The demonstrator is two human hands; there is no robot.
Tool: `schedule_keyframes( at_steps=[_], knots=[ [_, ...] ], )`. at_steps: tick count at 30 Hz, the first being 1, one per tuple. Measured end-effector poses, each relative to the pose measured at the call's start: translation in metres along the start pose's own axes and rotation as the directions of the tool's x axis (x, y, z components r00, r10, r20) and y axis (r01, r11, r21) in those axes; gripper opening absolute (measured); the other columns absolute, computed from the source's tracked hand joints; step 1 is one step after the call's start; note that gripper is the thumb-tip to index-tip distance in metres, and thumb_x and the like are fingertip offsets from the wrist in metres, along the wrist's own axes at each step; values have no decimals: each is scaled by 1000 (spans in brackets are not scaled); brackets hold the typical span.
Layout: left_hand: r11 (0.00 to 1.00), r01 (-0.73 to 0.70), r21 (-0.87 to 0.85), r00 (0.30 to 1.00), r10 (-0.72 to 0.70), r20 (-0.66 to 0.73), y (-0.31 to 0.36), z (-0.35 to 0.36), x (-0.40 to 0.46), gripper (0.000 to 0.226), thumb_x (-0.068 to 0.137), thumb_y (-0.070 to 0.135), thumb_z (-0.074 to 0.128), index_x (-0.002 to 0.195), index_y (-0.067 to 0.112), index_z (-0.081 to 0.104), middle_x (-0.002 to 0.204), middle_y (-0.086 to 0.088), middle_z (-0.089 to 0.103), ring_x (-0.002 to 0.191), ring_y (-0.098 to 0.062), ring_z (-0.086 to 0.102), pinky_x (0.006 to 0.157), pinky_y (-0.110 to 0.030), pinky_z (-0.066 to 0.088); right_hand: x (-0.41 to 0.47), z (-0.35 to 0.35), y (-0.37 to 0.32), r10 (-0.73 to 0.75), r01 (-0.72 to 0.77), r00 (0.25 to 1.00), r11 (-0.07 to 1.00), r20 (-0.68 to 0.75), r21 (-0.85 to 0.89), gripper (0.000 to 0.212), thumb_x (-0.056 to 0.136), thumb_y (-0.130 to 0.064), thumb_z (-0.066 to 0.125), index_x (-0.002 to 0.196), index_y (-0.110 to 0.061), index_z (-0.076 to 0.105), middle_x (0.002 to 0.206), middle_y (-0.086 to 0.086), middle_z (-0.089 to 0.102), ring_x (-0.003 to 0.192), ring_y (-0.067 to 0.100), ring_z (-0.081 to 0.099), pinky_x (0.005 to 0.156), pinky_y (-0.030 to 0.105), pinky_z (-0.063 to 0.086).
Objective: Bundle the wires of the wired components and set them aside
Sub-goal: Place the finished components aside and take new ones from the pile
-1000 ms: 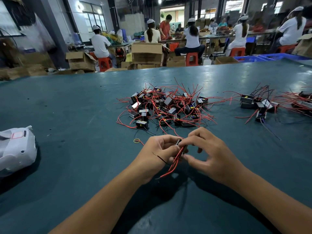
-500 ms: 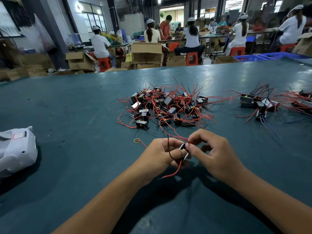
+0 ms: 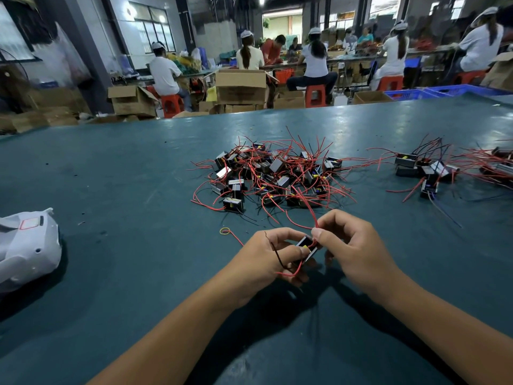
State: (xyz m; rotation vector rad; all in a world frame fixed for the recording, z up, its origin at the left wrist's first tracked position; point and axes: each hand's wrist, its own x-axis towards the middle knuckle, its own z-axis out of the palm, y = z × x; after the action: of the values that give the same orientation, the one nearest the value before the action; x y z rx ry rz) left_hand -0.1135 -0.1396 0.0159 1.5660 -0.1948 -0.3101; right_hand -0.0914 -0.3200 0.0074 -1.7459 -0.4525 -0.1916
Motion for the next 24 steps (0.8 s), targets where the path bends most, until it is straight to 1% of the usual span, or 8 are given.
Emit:
schedule_keyframes(
  at_steps=[5, 8, 11, 15, 17, 20, 22, 24],
  knots=[
    [999, -15, 38, 1000, 15, -13, -2, 0, 0, 17, 94, 0, 59, 110, -2, 66, 86, -19, 70, 60, -25, 64, 54, -26, 53, 1, -2, 2, -2, -7, 992, 997, 124, 75, 6, 85, -30, 65, 86, -25, 67, 78, -2, 67, 69, 10, 58, 57, 26, 51],
    [999, -18, 26, 1000, 18, 3, -1, -1, -1, 15, 94, 3, 60, 106, -2, 67, 89, -20, 69, 60, -25, 62, 53, -26, 53, 1, -6, 2, -18, 12, 981, 999, 192, 35, 8, 86, -27, 64, 91, -28, 71, 85, 2, 70, 76, 10, 62, 59, 27, 53],
    [1000, -16, 21, 1000, 16, 13, -1, -1, -1, 13, 94, -1, 57, 101, 0, 67, 84, -16, 68, 57, -23, 61, 52, -25, 52, 1, -9, 2, -46, 60, 982, 995, 182, -74, 10, 83, -24, 64, 88, -30, 70, 81, -4, 67, 72, 10, 61, 61, 33, 52],
    [998, -22, 65, 1000, 22, 0, 0, -1, -1, 15, 94, -2, 58, 105, -11, 63, 83, -20, 64, 54, -22, 60, 49, -26, 52, 0, -8, -1, -184, 220, 972, 932, 145, -290, 9, 79, -19, 64, 79, -28, 65, 80, -12, 64, 71, 6, 60, 60, 9, 39],
    [998, -25, 65, 1000, 26, -10, -1, -1, 1, 18, 92, -4, 60, 108, -13, 61, 77, -17, 63, 50, -20, 60, 48, -27, 52, 0, -6, -1, -163, 192, 979, 944, 126, -268, 9, 77, -18, 62, 77, -27, 63, 78, -11, 63, 70, 6, 59, 58, 11, 40],
    [995, -38, 97, 999, 40, -12, -2, -1, 1, 17, 93, -2, 62, 109, -7, 63, 77, -16, 64, 56, -27, 60, 53, -28, 51, 1, -6, -1, -73, 86, 994, 983, 86, -160, 5, 78, -20, 61, 76, -24, 64, 73, -9, 64, 68, 3, 58, 58, 23, 50],
    [981, -76, 178, 997, 78, -4, -3, -3, 1, 15, 94, 1, 63, 109, 1, 65, 79, -14, 65, 65, -30, 59, 59, -31, 49, 2, -9, -1, -34, 39, 998, 993, 52, -109, 4, 79, -19, 64, 77, -22, 66, 72, -8, 66, 68, 4, 60, 59, 22, 50],
    [971, -101, 217, 995, 103, 0, -4, -3, 1, 13, 94, 3, 64, 107, 6, 66, 76, -7, 66, 65, -28, 59, 58, -30, 50, 3, -11, -1, -23, 27, 999, 996, 47, -80, 11, 84, -12, 67, 79, -22, 68, 72, -4, 67, 68, 7, 62, 59, 22, 51]
  ],
)
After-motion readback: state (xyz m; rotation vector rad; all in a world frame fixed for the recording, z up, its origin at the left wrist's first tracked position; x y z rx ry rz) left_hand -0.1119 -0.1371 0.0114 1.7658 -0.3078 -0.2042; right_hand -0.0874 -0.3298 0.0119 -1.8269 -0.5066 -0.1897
